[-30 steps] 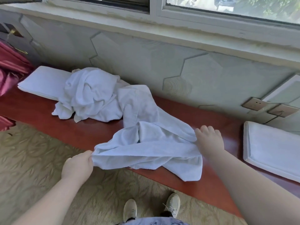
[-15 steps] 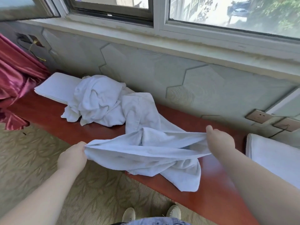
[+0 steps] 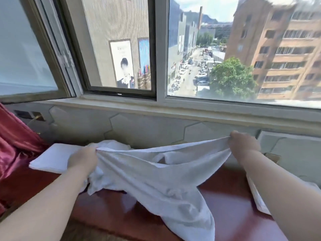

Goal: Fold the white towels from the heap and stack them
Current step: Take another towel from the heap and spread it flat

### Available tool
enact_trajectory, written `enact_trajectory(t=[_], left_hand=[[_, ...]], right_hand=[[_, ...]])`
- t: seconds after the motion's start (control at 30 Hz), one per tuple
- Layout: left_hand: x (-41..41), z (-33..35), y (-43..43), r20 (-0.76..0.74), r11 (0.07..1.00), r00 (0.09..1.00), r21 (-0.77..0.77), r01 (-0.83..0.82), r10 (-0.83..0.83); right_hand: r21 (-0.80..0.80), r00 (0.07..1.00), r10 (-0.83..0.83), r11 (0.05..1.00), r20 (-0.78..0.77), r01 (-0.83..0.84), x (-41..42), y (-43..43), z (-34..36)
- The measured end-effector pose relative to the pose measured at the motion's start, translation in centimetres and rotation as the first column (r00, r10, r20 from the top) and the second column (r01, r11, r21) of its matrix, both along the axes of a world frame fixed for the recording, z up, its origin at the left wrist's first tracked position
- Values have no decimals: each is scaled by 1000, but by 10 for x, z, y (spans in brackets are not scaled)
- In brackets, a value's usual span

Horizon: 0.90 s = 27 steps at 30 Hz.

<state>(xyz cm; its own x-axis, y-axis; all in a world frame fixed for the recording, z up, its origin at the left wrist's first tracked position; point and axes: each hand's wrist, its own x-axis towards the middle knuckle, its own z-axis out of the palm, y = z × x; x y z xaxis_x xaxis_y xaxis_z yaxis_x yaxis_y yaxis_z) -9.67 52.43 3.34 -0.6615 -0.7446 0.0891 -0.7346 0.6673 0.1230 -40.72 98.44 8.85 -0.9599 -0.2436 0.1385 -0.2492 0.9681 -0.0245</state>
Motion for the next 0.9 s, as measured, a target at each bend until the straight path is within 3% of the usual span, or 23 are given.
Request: enact_trajectory(t=[0.2, 0.43, 0.77, 0.9], left_hand=[[-6, 101, -43, -209, 992, 972, -91, 91, -109], [0, 173, -30, -286, 969, 936, -191, 156, -206], [76, 211, 26, -422, 959, 869, -217, 180, -259], [118, 210, 53, -419, 968, 881, -202, 146, -220]], right_hand=[[-115, 974, -194, 977, -118, 181, 40, 35, 85], [-331, 918, -364, 896, -157, 298, 111, 75, 156], [-599, 904, -407, 759, -132, 254, 208, 159, 207], [-640, 918, -384, 731, -103, 235, 258, 188, 205]])
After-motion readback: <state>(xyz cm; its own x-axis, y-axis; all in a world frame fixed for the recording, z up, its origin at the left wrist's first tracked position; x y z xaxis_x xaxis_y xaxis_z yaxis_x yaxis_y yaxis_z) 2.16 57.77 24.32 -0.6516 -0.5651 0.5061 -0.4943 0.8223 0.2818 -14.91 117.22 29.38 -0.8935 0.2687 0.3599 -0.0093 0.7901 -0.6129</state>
